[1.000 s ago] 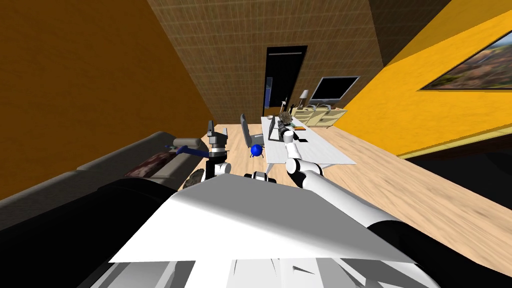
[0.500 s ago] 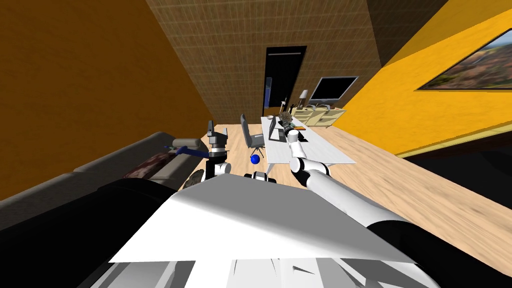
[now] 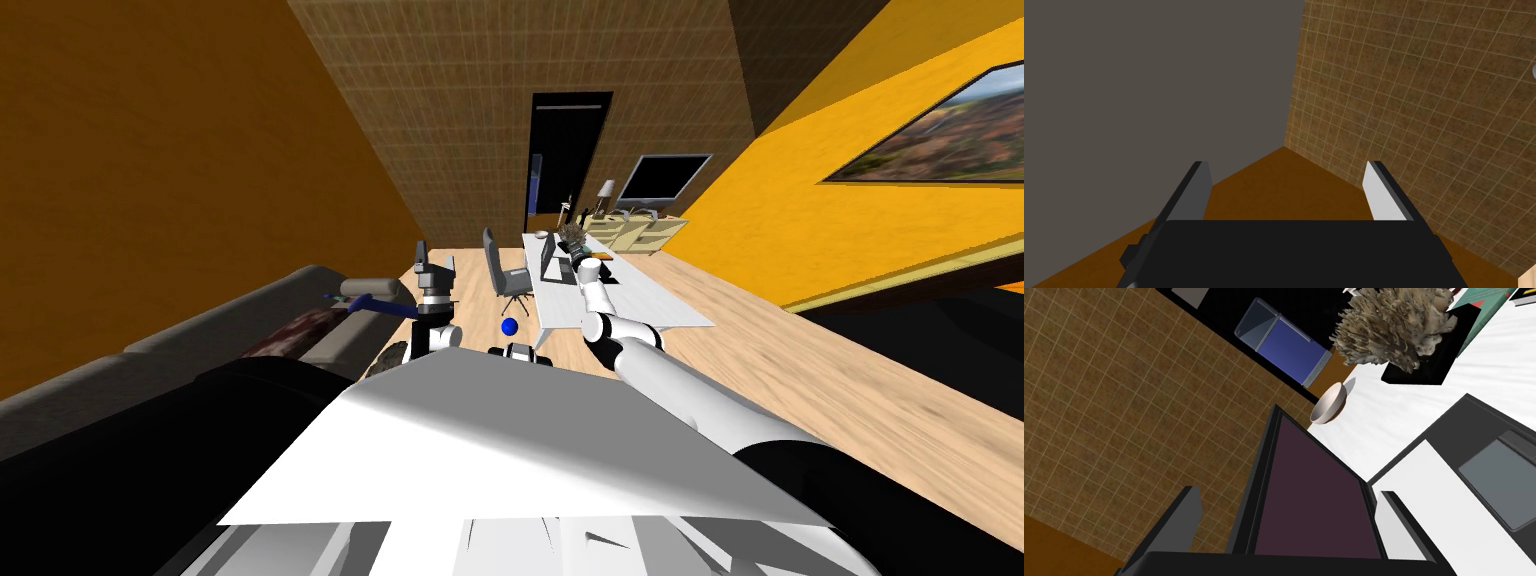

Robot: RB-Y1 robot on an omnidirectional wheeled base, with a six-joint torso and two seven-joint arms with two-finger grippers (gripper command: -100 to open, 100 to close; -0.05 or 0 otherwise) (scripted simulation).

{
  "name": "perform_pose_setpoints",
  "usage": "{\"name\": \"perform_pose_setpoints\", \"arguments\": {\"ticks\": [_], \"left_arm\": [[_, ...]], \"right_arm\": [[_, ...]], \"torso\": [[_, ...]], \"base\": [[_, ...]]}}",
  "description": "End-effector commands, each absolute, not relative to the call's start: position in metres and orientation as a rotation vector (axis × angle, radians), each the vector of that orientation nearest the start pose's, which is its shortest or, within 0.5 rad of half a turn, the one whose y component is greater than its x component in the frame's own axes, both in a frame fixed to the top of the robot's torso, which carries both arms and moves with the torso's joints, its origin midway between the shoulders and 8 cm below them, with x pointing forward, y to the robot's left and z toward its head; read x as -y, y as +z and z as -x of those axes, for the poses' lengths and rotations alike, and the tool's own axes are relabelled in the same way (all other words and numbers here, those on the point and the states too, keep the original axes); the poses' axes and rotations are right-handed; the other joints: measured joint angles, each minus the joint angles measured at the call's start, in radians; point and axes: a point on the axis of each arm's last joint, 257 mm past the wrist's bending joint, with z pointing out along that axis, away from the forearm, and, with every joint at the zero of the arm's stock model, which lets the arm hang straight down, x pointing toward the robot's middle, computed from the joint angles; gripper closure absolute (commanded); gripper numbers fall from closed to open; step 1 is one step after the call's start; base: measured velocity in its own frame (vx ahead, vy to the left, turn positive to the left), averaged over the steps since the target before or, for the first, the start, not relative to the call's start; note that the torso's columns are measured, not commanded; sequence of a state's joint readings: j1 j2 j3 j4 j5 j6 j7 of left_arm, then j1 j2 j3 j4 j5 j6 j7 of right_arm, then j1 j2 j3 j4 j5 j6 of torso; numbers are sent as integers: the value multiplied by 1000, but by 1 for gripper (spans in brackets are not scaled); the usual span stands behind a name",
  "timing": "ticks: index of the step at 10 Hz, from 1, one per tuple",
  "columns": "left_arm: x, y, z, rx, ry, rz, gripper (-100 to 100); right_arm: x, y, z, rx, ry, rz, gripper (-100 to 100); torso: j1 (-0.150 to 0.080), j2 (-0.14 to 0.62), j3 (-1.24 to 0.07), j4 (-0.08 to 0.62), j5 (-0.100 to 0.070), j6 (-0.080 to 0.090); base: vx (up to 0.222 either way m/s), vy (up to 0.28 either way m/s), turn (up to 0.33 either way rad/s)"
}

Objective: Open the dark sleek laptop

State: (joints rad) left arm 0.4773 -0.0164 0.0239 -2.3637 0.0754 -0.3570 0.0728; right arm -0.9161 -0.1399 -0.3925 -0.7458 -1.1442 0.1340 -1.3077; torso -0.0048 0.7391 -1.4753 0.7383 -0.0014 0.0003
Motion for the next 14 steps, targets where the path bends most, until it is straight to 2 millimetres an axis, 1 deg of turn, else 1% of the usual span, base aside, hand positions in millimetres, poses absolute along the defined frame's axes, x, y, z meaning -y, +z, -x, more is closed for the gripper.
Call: {"name": "perform_pose_setpoints", "arguments": {"ticks": [1,2,3,4,5,6,7,8,9,10,11,12,13,14], "left_arm": [[-294,42,-349,-556,-1398,770,0],[-294,42,-349,-556,-1398,770,0],[-294,42,-349,-556,-1398,770,0],[-294,42,-349,-556,-1398,770,0],[-294,42,-349,-556,-1398,770,0],[-294,42,-349,-556,-1398,770,0],[-294,42,-349,-556,-1398,770,0],[-294,42,-349,-556,-1398,770,0],[-294,42,-349,-556,-1398,770,0],[-294,42,-349,-556,-1398,769,0],[-294,42,-349,-556,-1398,769,0],[-294,42,-349,-556,-1398,769,0],[-294,42,-349,-556,-1398,769,0],[-294,42,-349,-556,-1398,769,0]], "right_arm": [[230,-85,-749,-836,-1608,1632,-100],[230,-85,-749,-836,-1608,1632,-100],[239,-82,-751,-864,-1607,1615,-100],[239,-82,-751,-864,-1607,1615,-100],[227,-86,-752,-895,-1564,1593,-100],[208,-92,-752,-901,-1525,1587,-100],[208,-92,-752,-901,-1525,1587,-100],[193,-96,-751,-902,-1499,1584,-100],[196,-98,-751,-889,-1520,1606,-100],[194,-98,-751,-882,-1523,1612,-100],[193,-96,-751,-901,-1500,1585,-100],[194,-97,-750,-893,-1509,1596,-100],[202,-92,-750,-923,-1535,1563,-100],[202,-92,-750,-895,-1566,1598,-100]], "torso": [[0,0,0,0,0,0],[7,-2,-1,-1,2,0],[10,-2,-1,-1,3,-1],[10,-1,-1,0,3,-1],[5,-1,0,0,2,-1],[5,-1,-1,0,1,0],[6,-2,-1,0,2,-1],[2,-1,-1,0,1,0],[-1,-1,0,0,0,0],[-1,-1,-1,0,0,0],[1,-1,-1,0,0,0],[4,-1,-1,0,1,0],[6,-1,-1,0,2,0],[4,-1,-1,0,1,-1]], "base": [[21,83,-155],[14,126,-87],[1,156,-76],[1,135,-41],[13,151,-112],[11,180,-117],[4,115,-15],[2,43,3],[0,0,0],[-2,-14,-2],[-2,-16,-2],[-1,-8,-1],[2,-58,246],[-8,-85,154]]}}
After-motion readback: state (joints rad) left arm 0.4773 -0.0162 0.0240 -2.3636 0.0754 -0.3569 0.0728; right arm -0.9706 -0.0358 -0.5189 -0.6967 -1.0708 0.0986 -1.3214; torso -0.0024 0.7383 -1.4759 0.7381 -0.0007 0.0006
